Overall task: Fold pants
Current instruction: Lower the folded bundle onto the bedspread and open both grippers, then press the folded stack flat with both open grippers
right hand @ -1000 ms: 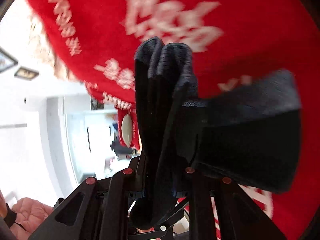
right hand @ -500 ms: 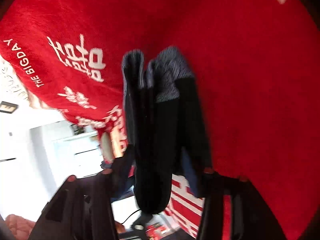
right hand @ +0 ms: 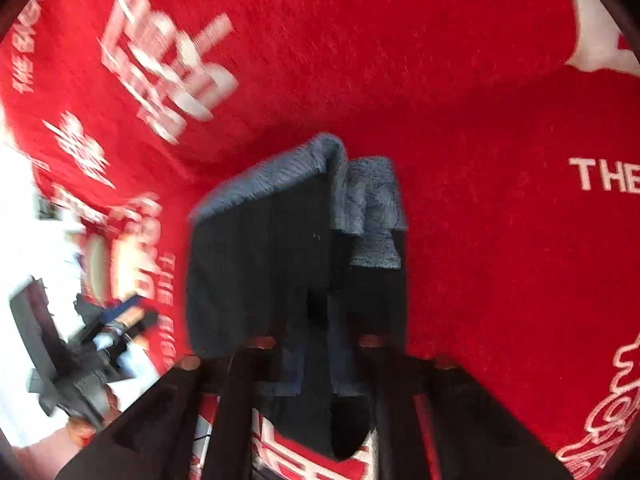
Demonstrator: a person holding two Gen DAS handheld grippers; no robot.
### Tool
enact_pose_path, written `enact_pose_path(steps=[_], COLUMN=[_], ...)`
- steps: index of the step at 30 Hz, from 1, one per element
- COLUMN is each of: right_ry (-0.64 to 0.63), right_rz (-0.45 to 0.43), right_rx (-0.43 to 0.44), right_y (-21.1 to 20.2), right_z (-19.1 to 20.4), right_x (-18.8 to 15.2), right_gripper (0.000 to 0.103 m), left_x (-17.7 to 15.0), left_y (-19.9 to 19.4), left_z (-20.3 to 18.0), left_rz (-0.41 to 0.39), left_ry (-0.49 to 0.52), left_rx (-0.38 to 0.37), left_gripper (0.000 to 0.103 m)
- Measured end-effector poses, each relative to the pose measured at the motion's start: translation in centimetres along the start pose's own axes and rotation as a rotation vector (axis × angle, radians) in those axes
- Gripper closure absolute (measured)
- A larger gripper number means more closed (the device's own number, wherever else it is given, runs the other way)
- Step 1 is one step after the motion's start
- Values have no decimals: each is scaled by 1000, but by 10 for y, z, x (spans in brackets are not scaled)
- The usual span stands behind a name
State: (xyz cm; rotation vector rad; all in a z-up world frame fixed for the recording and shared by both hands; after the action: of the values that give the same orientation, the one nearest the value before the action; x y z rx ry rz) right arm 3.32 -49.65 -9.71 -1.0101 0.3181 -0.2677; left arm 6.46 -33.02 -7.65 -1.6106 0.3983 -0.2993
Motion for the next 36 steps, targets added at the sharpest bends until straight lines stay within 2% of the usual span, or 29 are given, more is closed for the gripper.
enact_pose_path(steps=[4,5,6,7,10,14,15,17,18,19,23,25,28,31,36], right_ry=[15,23,36,47,120,145,148,141,124,99,-31,-77,-107,-104,-73], right_rz=[20,33,59,66,36,0,-10,-26,-44,-63,-109,-122,-106,-80,-29], right_rx=[-83,-120,-205,-210,-93,-131,-139,-153,-172,-189,-312,-339,-336,-324,-333], right_y=[11,17,25,29,18,-3,-6,-8,-9,-11,-6,-4,5,9,38], right_z=[-5,-13,-24,-25,-34,-33,-28,-16,-6,3,29,40,51,45,32], right_x=[-5,-8,-12,-13,-19,-26,-27,-26,-24,-23,-20,-18,-16,-17,-16], right_gripper=[95,97,101,101,101,99,93,71,48,40,40,44,48,48,48], left_x=[4,5,1,-4,-8,-9,-8,-8,-9,-9,-1,1,3,5,6], left_y=[29,36,45,53,57,60,61,61,62,63,66,67,70,70,72], left_z=[2,1,-3,-7,-12,-10,-10,-11,-12,-12,-12,-11,-7,-7,-8], left_rz=[36,56,79,92,64,76,80,82,83,83,81,81,85,80,77], left_ry=[-20,-18,-12,-6,10,4,8,9,9,8,8,7,-6,-5,0], left_rx=[-13,-21,-23,-10,24,11,11,16,19,20,24,25,11,22,28], left_gripper=[23,23,23,23,23,21,21,21,21,21,21,17,16,16,16])
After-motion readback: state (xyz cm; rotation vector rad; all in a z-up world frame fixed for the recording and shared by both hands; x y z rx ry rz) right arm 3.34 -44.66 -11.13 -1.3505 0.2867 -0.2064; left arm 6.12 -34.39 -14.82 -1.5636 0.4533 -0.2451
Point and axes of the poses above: each gripper's, at about its wrist camera, not at the fingertips, and y roughly the way its jaws point, z to its left, x to its top, the point moved 6 cm from there along y, roughly the way its jaws point, and after that the axes turned 13 degrees about z, right-handed, at the moved point
